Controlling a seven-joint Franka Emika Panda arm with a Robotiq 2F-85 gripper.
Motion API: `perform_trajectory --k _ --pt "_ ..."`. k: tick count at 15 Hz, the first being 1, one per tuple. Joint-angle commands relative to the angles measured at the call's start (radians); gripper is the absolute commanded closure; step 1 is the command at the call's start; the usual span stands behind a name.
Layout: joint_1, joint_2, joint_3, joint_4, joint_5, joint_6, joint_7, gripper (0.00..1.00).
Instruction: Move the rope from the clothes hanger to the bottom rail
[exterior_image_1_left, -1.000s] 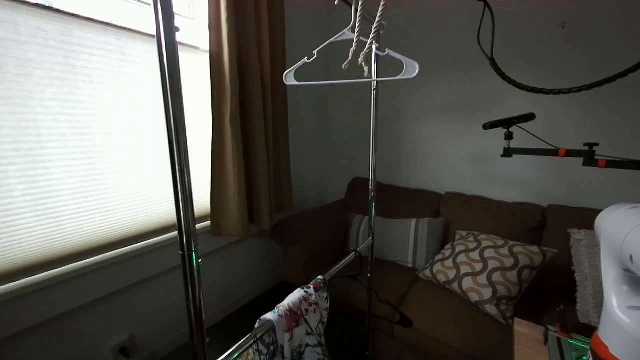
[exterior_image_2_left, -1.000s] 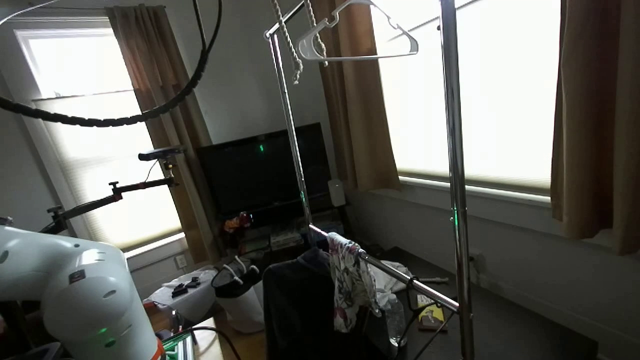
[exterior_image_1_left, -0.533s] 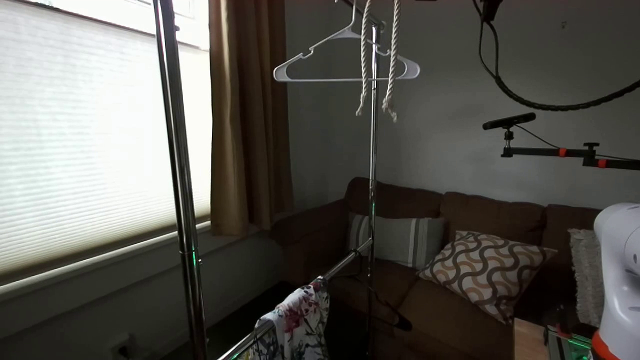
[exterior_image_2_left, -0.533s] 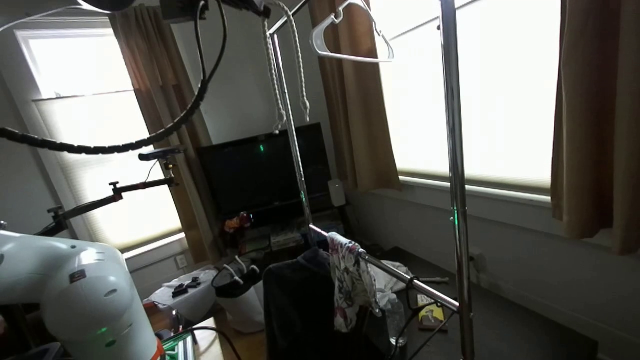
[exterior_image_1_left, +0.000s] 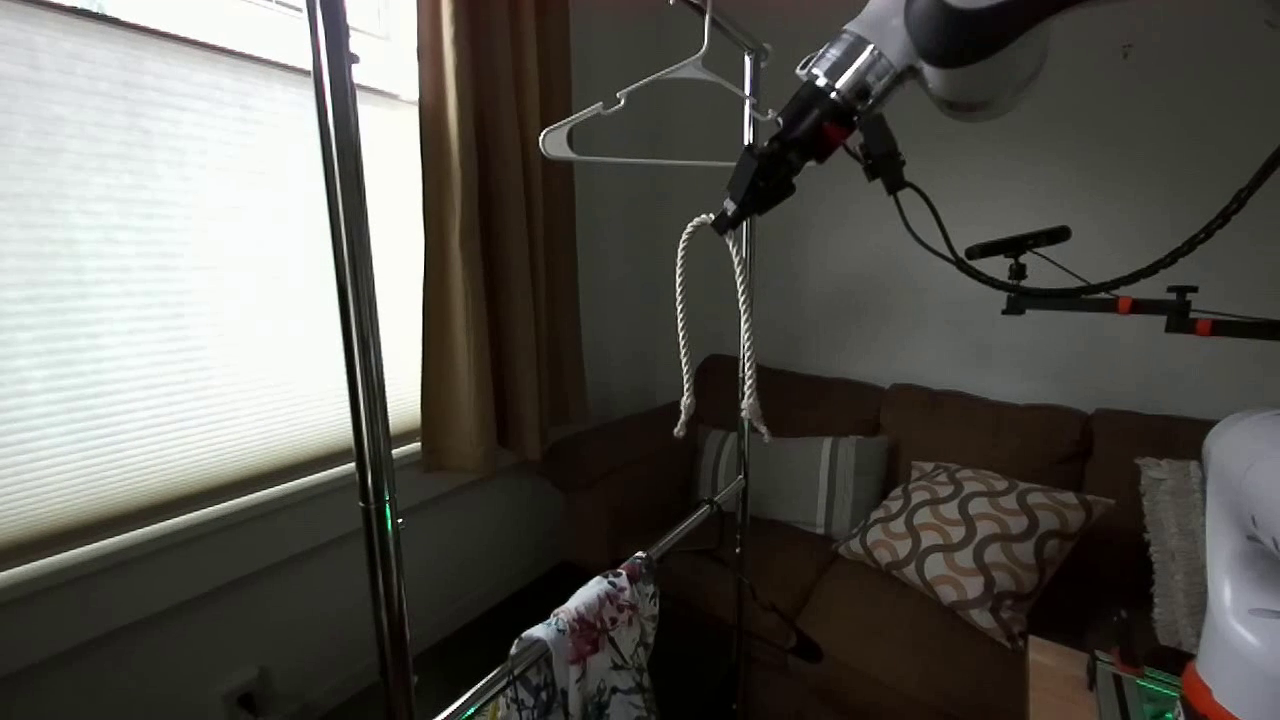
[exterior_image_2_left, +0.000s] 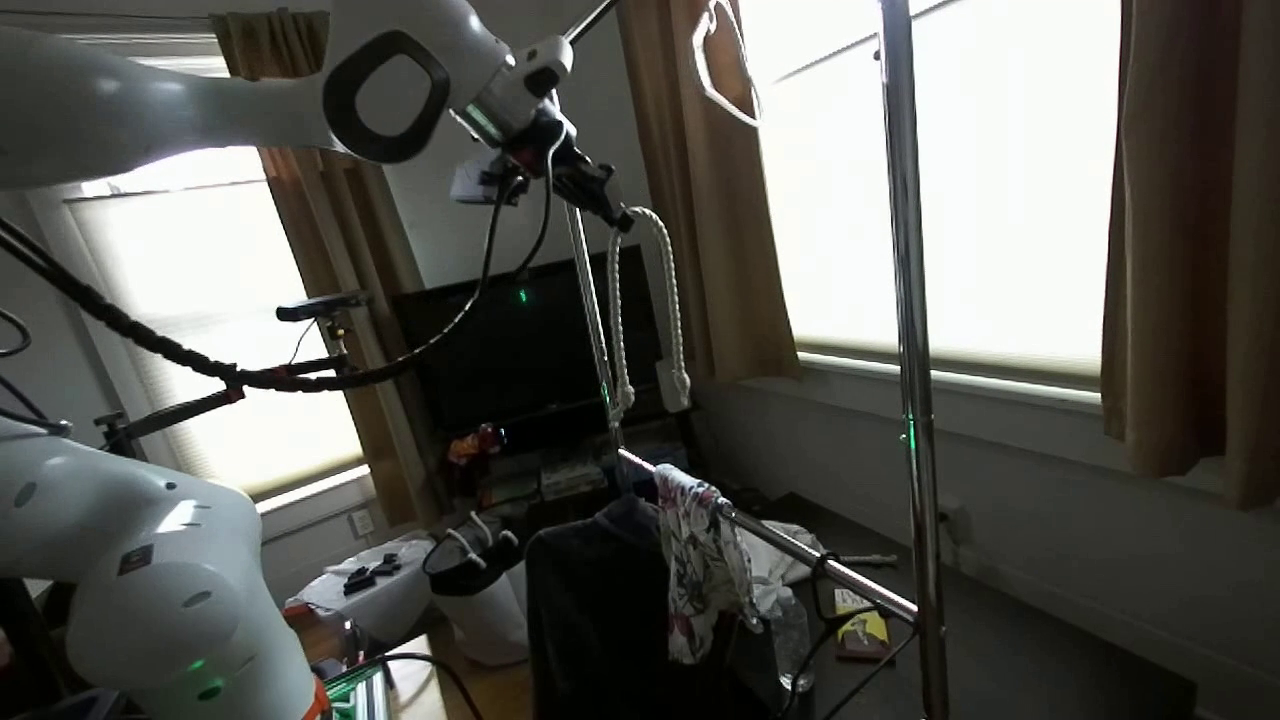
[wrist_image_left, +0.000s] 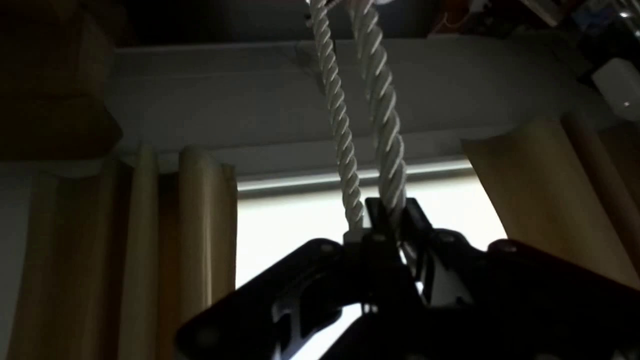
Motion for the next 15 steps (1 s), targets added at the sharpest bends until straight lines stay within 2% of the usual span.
perform_trajectory --k 1,6,15 --pt "-0.091 0.145 0.049 0.007 -0.078 -0.006 0.083 0.97" --pt "-0.160 0.327 0.110 0.077 -0.150 -0.010 0.272 0.97" --pt "-0.155 0.558 0.125 0.232 -0.286 -0.022 0.393 0.97"
